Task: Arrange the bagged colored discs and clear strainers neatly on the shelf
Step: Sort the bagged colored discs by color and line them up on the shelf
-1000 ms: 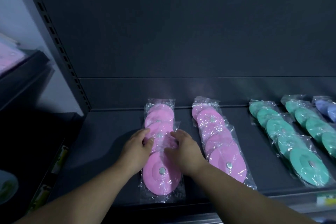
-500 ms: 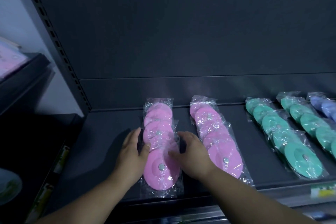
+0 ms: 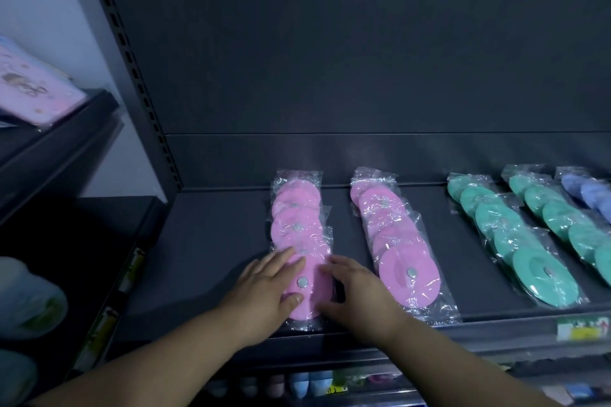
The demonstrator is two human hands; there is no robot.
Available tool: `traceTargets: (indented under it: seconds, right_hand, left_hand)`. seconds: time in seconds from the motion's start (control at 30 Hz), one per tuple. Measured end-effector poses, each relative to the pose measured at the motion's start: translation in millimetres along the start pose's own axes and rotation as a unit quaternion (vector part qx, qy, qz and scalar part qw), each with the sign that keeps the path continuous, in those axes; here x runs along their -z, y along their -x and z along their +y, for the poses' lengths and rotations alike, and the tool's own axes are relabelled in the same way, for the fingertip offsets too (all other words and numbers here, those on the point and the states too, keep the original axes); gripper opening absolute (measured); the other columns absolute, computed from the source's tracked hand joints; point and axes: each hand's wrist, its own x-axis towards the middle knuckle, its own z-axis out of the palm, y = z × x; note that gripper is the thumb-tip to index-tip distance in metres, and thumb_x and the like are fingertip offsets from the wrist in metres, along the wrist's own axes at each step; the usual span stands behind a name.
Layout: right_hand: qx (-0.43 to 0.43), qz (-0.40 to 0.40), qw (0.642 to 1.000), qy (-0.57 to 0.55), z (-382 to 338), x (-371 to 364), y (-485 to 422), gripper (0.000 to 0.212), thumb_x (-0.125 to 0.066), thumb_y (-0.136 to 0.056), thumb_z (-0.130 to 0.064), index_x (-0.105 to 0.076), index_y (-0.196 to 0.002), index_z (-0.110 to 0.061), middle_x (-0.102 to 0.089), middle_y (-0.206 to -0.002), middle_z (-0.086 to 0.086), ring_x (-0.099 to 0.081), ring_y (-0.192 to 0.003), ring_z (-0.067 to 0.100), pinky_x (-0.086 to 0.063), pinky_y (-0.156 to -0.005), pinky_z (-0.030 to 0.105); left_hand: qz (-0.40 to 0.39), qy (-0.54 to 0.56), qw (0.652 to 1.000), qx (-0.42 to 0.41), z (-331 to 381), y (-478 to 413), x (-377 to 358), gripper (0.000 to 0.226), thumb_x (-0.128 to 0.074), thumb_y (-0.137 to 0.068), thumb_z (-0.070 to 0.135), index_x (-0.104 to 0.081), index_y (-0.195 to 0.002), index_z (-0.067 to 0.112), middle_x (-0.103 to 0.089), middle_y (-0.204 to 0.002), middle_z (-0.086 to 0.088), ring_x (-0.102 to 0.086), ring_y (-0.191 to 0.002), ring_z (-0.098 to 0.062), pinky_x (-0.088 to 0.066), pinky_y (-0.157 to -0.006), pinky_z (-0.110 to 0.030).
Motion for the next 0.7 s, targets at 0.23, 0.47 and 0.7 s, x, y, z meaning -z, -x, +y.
traceTargets:
  seconds: [0.23, 0.47, 0.7]
  right_hand:
    - [0.036, -0.022, 0.999, 0.005, 2, 1, 5, 0.055, -0.066, -0.082, -0.034, -0.052, -0.136, -0.028, -0.037, -0.15, -0.005, -0.043, -0.131, 0.007, -0.018, -0.097, 0.001]
    - [0.059, 0.0, 0.998, 0.019, 12, 1, 4, 0.048, -0.062, -0.083, -0.034, -0.056, -0.131, -0.031, -0.04, -0.144, -0.003, -0.047, -0.126, 0.011, -0.025, -0.098, 0.005]
    - [0.001, 0.008, 0.992, -0.125, 18, 4, -8, 0.071, -0.076, -0.075, -0.039, -0.044, -0.137, -0.026, -0.046, -0.131, -0.013, -0.048, -0.12, 0.004, -0.033, -0.099, 0.01]
  left_hand:
    - [-0.021, 0.033, 0.999, 0.035, 3, 12, -5, 0.08, -0.008, -0.073, 0.07, -0.009, -0.148, 0.045, 0.017, -0.148, 0.027, 0.007, -0.146, -0.005, 0.002, -0.117, -0.025]
    - [0.032, 0.168, 0.978, 0.121, 23, 11, -12, 0.077, -0.055, -0.094, 0.034, -0.002, -0.15, 0.035, 0.022, -0.148, 0.025, 0.005, -0.144, 0.0, -0.004, -0.111, -0.013]
    - [0.1, 0.295, 0.929, 0.202, 33, 4, 0, 0.087, -0.065, -0.088, 0.03, -0.005, -0.15, 0.038, 0.006, -0.158, 0.019, -0.009, -0.139, 0.004, -0.014, -0.107, -0.013]
